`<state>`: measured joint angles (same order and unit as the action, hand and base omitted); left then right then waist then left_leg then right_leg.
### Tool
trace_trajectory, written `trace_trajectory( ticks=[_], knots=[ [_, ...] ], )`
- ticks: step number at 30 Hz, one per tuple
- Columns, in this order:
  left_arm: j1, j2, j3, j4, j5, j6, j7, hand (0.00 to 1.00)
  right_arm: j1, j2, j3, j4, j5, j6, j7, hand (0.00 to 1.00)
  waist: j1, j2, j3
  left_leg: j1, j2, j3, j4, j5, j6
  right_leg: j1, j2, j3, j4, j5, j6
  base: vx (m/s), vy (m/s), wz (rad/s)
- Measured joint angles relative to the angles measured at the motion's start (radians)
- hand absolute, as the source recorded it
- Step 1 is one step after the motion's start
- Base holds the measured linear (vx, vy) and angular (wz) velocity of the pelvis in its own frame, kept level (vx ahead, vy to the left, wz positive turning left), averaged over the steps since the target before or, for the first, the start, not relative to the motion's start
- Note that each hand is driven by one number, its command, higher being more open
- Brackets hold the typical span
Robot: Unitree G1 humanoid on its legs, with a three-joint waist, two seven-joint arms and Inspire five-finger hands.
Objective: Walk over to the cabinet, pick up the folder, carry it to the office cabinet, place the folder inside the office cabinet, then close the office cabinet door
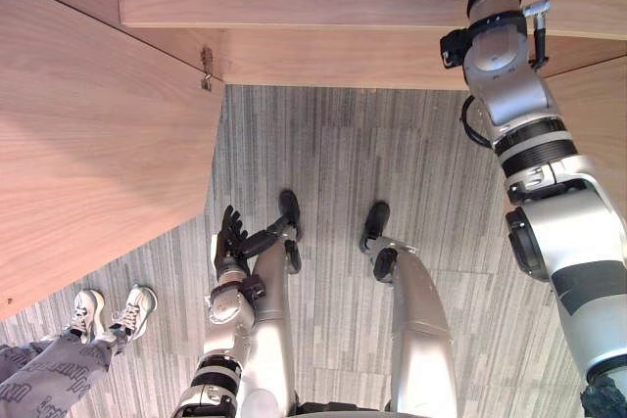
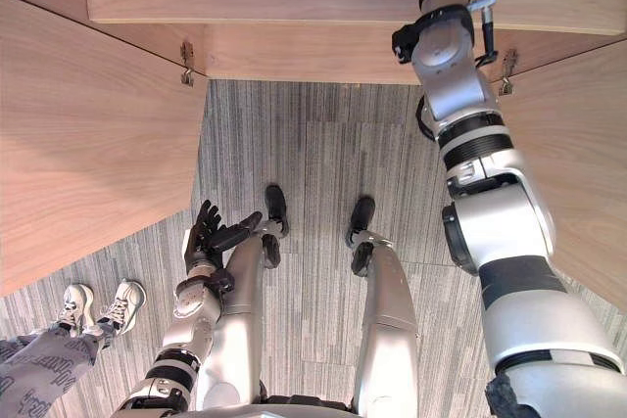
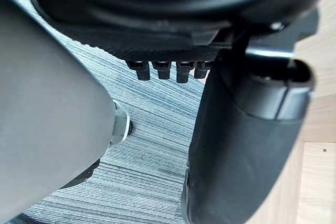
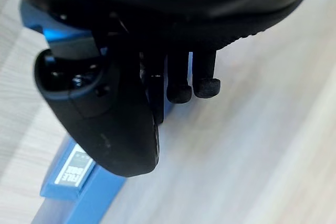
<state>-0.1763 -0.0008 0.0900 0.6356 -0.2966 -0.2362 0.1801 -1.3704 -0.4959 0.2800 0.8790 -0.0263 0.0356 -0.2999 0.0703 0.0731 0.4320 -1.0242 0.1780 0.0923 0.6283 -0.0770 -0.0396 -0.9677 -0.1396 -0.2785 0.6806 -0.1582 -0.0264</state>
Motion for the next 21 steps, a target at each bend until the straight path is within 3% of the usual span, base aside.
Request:
trace_trajectory(
  ticks=[14, 18, 21],
  knots=[
    [-0.001, -0.016, 0.001, -0.027, -0.003, 0.004, -0.005, 1.00, 0.000, -0.066, 0.016, -0.027, 0.082, 0.001, 0.071, 0.00, -0.002, 0.000, 0.000, -0.019, -0.015, -0.003, 0.009, 0.014, 0.005, -0.012, -0.021, -0.012, 0.021, -0.002, -0.002, -0.01, 0.003, 0.04],
    [-0.001, -0.018, 0.003, -0.015, -0.003, 0.015, -0.006, 1.00, 0.248, -0.070, -0.026, -0.342, 0.081, -0.015, 0.065, 0.00, -0.003, -0.003, 0.002, 0.027, -0.011, -0.003, 0.020, 0.002, 0.010, 0.046, -0.020, -0.016, 0.015, -0.006, 0.000, 0.00, 0.000, 0.00],
    [0.020, -0.019, 0.011, 0.009, 0.000, 0.040, -0.007, 1.00, 0.577, 0.013, -0.098, -0.618, 0.052, -0.037, 0.055, 0.00, -0.008, -0.009, 0.001, 0.140, -0.015, 0.003, -0.001, -0.018, 0.010, 0.165, -0.018, -0.018, -0.025, -0.014, 0.011, 0.02, 0.010, 0.02]
  ],
)
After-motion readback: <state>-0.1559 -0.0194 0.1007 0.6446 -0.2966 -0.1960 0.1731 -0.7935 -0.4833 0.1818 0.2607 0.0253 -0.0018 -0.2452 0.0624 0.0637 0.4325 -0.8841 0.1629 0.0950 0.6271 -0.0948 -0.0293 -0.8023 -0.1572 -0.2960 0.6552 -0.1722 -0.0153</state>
